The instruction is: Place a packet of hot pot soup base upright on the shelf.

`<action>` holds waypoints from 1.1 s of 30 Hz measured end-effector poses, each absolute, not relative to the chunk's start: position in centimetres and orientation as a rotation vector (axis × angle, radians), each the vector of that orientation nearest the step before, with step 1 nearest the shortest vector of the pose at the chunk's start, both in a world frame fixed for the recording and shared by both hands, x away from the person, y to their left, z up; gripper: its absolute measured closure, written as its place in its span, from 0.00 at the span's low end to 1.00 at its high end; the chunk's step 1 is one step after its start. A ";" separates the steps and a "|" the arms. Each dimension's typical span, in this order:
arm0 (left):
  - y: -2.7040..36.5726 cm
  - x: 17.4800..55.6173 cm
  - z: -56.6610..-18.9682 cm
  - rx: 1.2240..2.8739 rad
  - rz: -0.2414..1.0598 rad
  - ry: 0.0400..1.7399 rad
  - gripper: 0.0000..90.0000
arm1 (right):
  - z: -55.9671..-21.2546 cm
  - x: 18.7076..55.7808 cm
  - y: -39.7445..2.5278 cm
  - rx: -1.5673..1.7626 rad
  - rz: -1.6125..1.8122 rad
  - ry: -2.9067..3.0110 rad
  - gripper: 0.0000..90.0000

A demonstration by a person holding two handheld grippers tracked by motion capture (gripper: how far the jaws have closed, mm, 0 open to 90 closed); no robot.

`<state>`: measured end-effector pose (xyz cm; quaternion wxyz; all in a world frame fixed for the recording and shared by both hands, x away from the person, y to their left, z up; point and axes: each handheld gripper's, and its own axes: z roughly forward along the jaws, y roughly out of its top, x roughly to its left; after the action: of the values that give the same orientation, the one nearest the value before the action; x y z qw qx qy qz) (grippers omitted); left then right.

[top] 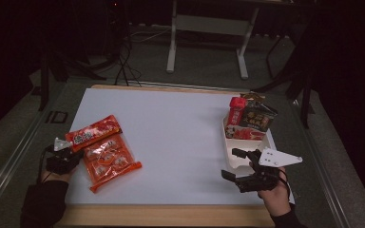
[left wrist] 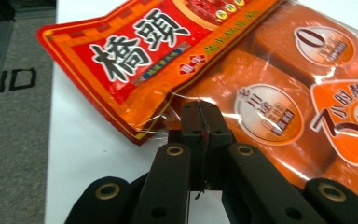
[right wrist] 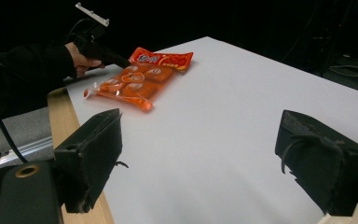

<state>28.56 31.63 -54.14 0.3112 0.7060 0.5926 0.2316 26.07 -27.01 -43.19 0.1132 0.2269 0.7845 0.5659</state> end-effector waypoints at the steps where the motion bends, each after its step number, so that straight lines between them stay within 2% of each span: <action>1: 31.6 28.6 -54.1 1.865 0.604 1.565 1.00 | -43.2 26.1 -27.0 0.664 1.663 2.302 0.16; 8: 30.0 29.9 -54.0 1.889 0.576 1.536 1.00 | -43.3 26.1 -26.8 0.656 1.658 2.315 0.16; 21: 24.8 31.8 -53.7 1.974 0.507 1.380 1.00 | -43.4 26.0 -27.0 0.653 1.661 2.322 0.16; 27: 25.0 31.9 -53.7 1.957 0.525 1.409 1.00 | -43.4 25.9 -27.2 0.657 1.661 2.319 0.16; 33: 26.0 31.8 -54.3 1.859 0.453 1.448 1.00 | -43.4 26.0 -27.2 0.657 1.668 2.322 0.16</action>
<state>31.78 25.95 -54.26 0.3623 0.7221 0.5625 0.1760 25.99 -27.17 -43.42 0.1036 0.2227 0.7872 0.5656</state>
